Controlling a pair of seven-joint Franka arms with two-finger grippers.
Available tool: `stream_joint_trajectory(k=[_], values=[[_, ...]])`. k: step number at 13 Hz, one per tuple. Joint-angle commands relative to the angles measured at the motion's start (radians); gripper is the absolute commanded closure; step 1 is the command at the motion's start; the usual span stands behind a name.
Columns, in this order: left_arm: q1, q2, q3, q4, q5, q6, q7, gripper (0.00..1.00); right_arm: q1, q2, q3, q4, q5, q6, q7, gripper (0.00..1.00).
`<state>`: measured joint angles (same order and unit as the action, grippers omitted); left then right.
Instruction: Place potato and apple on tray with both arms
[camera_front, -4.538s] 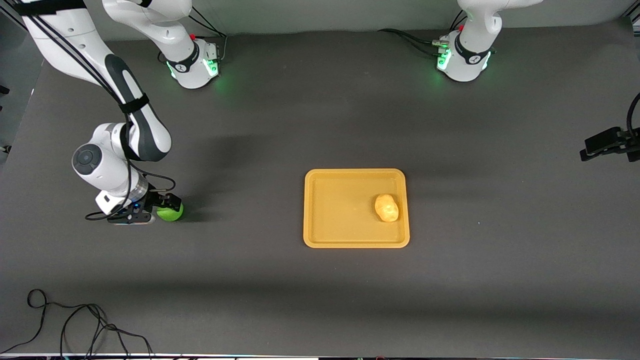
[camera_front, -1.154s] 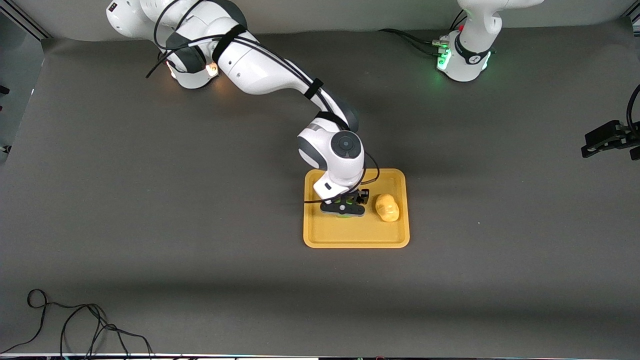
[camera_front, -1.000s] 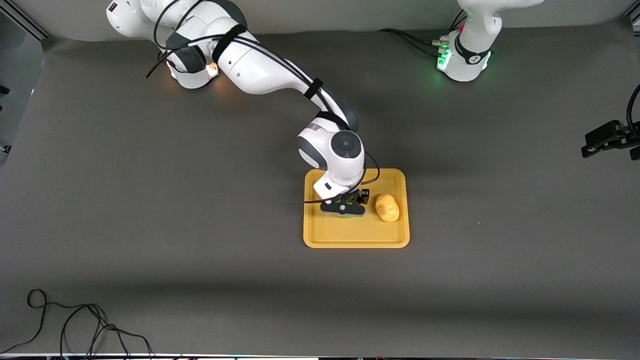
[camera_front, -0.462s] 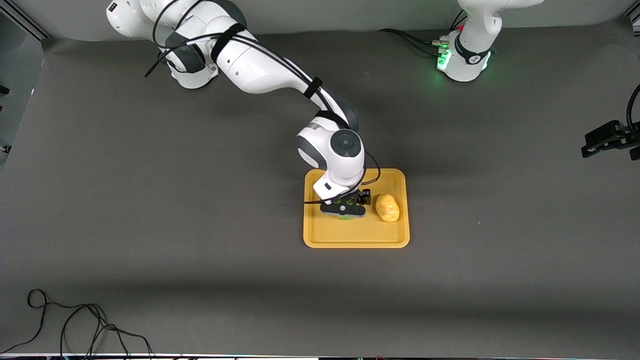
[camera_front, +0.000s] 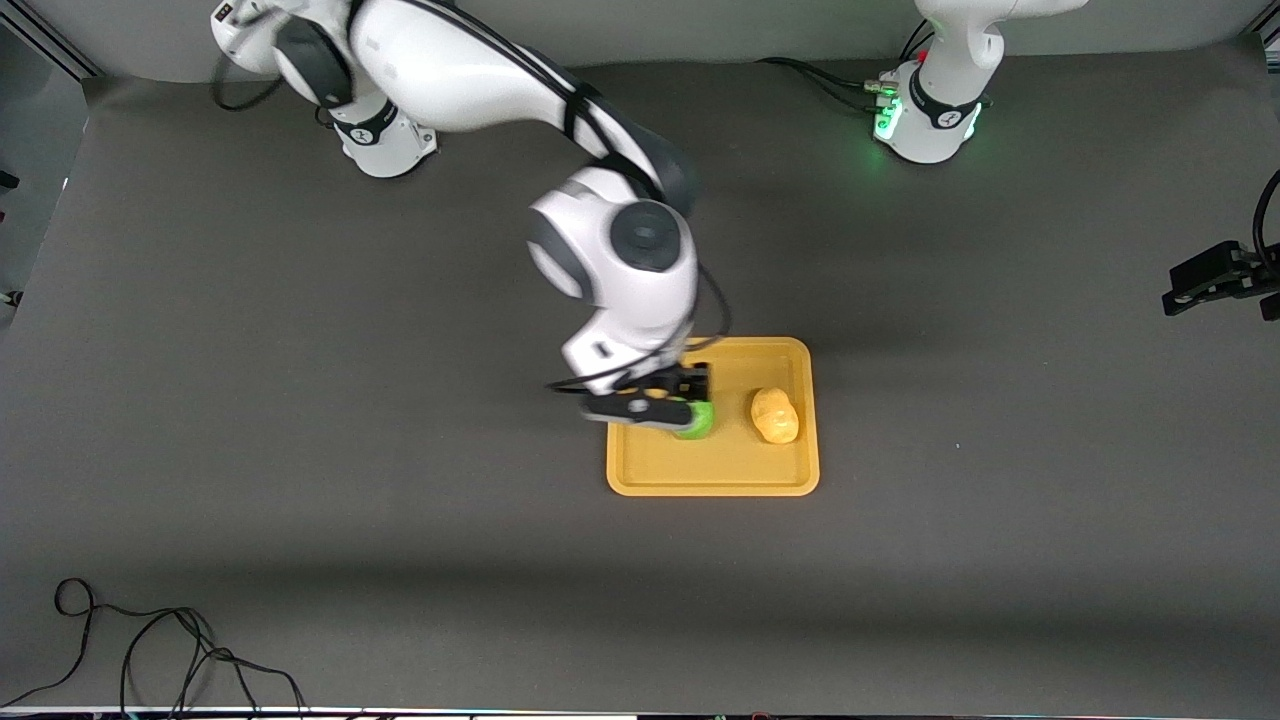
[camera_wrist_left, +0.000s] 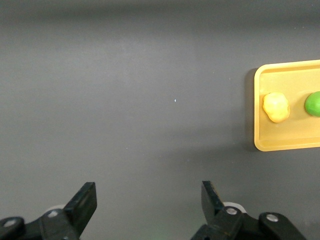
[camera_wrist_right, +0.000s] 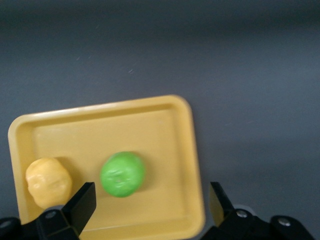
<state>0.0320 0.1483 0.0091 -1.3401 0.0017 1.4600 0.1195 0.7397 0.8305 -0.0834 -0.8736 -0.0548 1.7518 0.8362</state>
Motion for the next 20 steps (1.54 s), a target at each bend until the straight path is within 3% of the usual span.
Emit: stream_joint_trajectory(k=[1, 6, 9, 15, 20], values=[[-0.014, 0.000, 0.009, 0.007, 0.018, -0.003, 0.003, 0.04, -0.100, -0.185, 0.010, -0.126, 0.001, -0.122, -0.223, 0.00], [-0.015, 0.000, 0.006, 0.009, 0.034, 0.002, -0.012, 0.01, -0.290, -0.551, 0.007, -0.517, 0.004, -0.120, -0.467, 0.00], [-0.015, 0.002, 0.008, 0.044, 0.029, -0.006, -0.041, 0.00, -0.461, -0.739, 0.002, -0.725, 0.032, -0.086, -0.657, 0.00], [-0.012, -0.001, -0.001, 0.053, 0.032, -0.010, -0.090, 0.00, -0.701, -0.795, 0.014, -0.760, 0.032, -0.089, -0.858, 0.00], [-0.014, 0.000, -0.003, 0.053, 0.030, -0.010, -0.092, 0.00, -0.708, -0.800, 0.004, -0.752, 0.030, -0.092, -0.850, 0.00]])
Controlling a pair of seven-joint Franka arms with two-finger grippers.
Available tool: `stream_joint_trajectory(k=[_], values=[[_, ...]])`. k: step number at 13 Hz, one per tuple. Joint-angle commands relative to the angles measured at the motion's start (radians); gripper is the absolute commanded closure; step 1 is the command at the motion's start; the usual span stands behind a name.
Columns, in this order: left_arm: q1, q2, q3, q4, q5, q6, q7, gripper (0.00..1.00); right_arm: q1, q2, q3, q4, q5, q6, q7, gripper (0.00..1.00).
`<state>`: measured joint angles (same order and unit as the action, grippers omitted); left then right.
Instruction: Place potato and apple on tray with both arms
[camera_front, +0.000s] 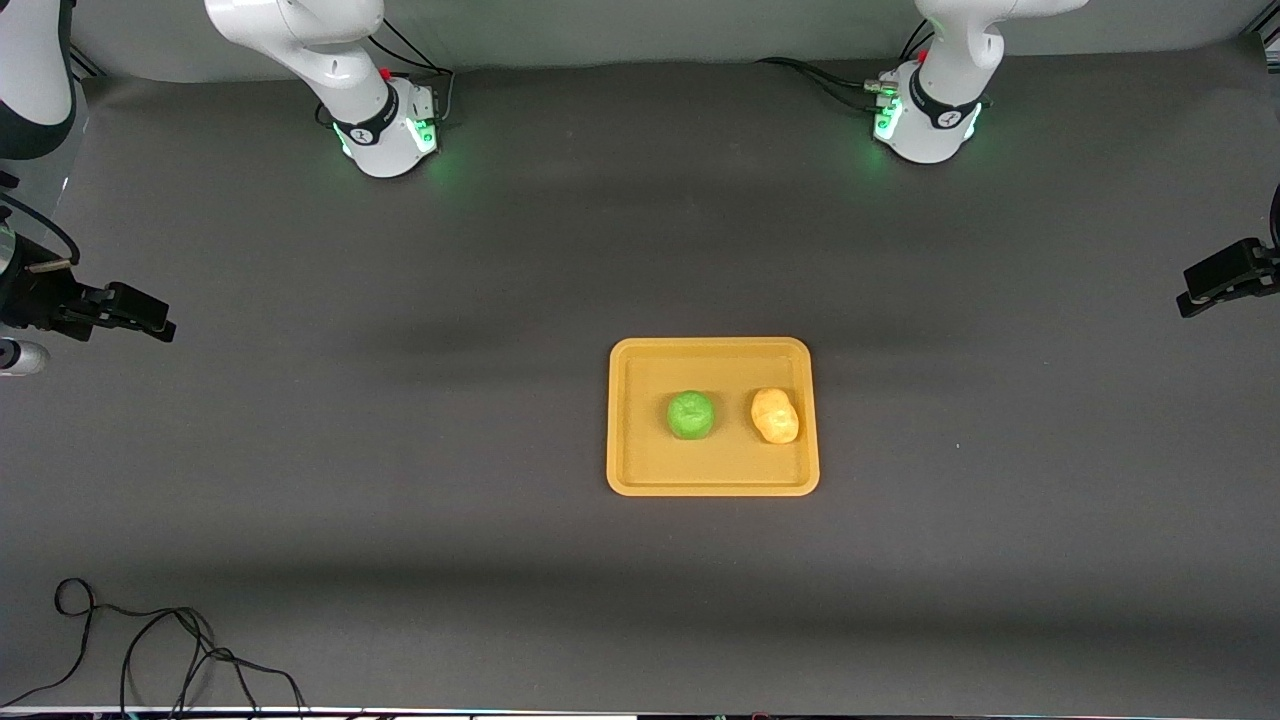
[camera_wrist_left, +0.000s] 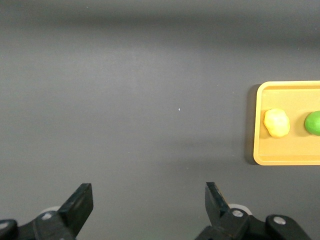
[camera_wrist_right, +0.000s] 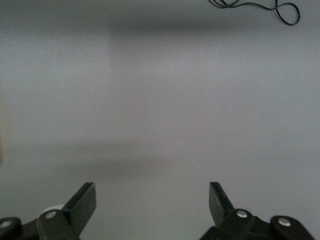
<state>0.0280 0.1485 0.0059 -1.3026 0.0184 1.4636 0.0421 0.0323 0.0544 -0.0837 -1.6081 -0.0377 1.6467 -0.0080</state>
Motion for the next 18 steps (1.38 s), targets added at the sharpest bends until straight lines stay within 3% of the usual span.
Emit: stream_joint_trajectory(k=[1, 6, 18], values=[[-0.010, 0.000, 0.000, 0.016, 0.014, -0.013, -0.015, 0.00, 0.000, -0.025, 0.005, -0.016, 0.013, 0.012, -0.003, 0.00], [-0.011, -0.003, -0.004, 0.017, 0.011, -0.011, -0.015, 0.00, -0.052, -0.028, 0.039, -0.015, 0.013, 0.009, -0.001, 0.00], [-0.011, -0.004, -0.021, 0.017, 0.011, -0.011, -0.030, 0.00, -0.043, -0.033, 0.032, -0.003, 0.036, -0.051, 0.003, 0.00]])
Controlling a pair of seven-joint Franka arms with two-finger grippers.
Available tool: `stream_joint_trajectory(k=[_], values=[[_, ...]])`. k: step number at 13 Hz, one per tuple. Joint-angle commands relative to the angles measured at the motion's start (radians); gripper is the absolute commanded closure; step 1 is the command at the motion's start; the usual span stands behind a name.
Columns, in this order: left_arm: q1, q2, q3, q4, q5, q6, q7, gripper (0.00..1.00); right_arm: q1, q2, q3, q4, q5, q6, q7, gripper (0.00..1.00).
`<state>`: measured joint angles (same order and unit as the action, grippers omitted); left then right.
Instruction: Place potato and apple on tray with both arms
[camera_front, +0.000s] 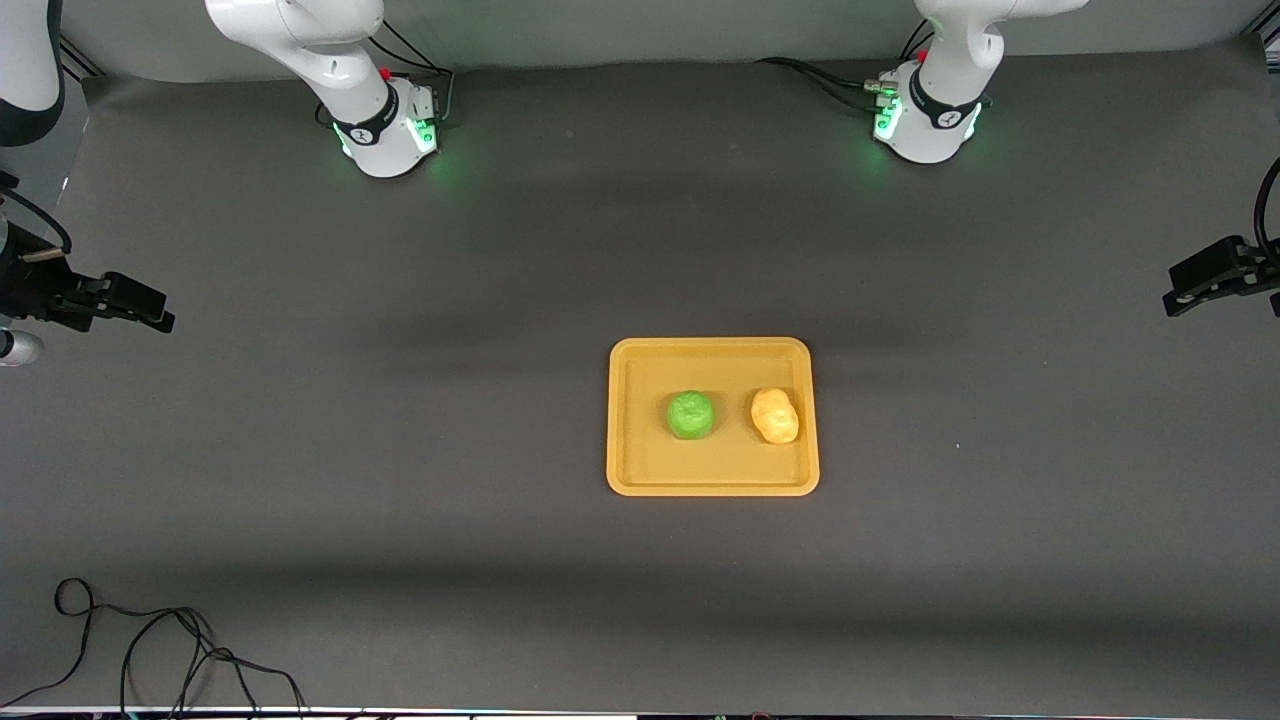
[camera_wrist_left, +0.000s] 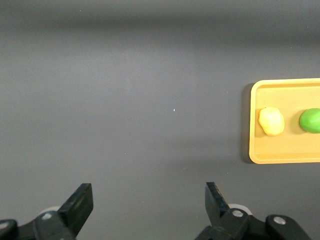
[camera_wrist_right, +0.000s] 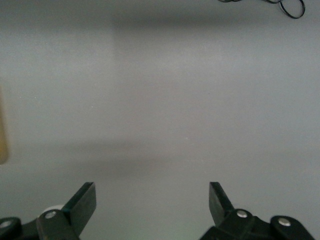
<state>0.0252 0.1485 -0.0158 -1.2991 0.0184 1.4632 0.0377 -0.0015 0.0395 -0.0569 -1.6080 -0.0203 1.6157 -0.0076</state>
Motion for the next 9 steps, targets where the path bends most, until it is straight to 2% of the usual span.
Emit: stream_joint_trajectory(k=[1, 5, 9], values=[[-0.008, -0.004, 0.000, 0.014, 0.012, -0.010, -0.025, 0.00, -0.008, -0.020, 0.006, 0.002, 0.019, -0.054, 0.003, 0.00], [-0.016, 0.002, -0.010, 0.014, 0.012, -0.004, -0.094, 0.00, -0.009, -0.017, 0.006, 0.020, 0.022, -0.088, 0.003, 0.00], [-0.013, 0.002, -0.010, 0.014, -0.003, -0.003, -0.085, 0.00, -0.009, -0.004, 0.008, 0.034, 0.042, -0.088, 0.003, 0.00]])
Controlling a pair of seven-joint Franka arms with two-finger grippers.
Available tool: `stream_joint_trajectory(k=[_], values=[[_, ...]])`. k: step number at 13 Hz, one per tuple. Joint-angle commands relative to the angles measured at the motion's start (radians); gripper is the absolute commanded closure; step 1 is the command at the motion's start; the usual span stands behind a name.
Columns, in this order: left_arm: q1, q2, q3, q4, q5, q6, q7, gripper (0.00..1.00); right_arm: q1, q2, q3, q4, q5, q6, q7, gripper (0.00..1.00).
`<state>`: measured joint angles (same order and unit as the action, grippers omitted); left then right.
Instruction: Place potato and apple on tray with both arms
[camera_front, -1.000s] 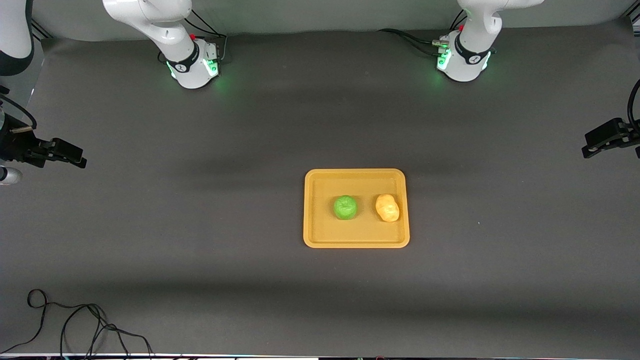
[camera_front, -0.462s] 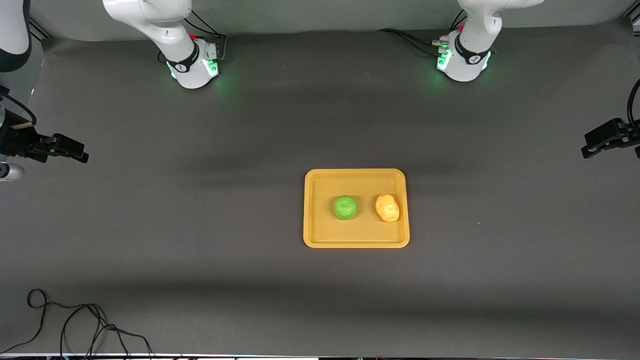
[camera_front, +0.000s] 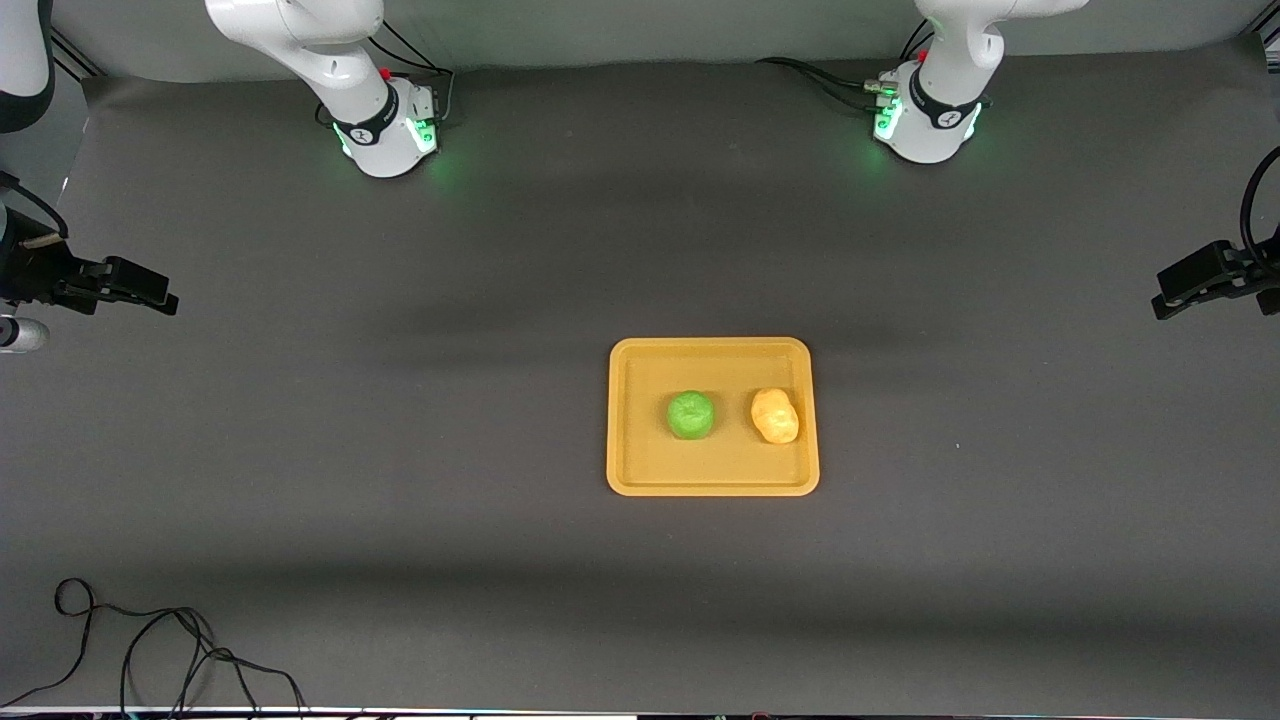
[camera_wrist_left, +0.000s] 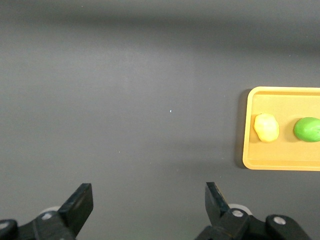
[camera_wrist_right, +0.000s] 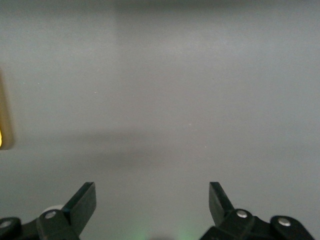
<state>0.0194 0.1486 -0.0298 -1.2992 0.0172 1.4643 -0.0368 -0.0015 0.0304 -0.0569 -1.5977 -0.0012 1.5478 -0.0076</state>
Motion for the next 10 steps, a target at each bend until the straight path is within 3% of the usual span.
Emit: stream_joint_trajectory(k=[1, 10], values=[[-0.006, 0.002, 0.004, 0.012, 0.000, -0.002, -0.008, 0.00, -0.009, 0.005, 0.006, 0.024, 0.023, -0.020, 0.003, 0.00], [-0.009, 0.002, 0.004, 0.005, 0.003, -0.004, -0.017, 0.01, -0.009, 0.005, 0.006, 0.025, 0.023, -0.018, 0.003, 0.00]])
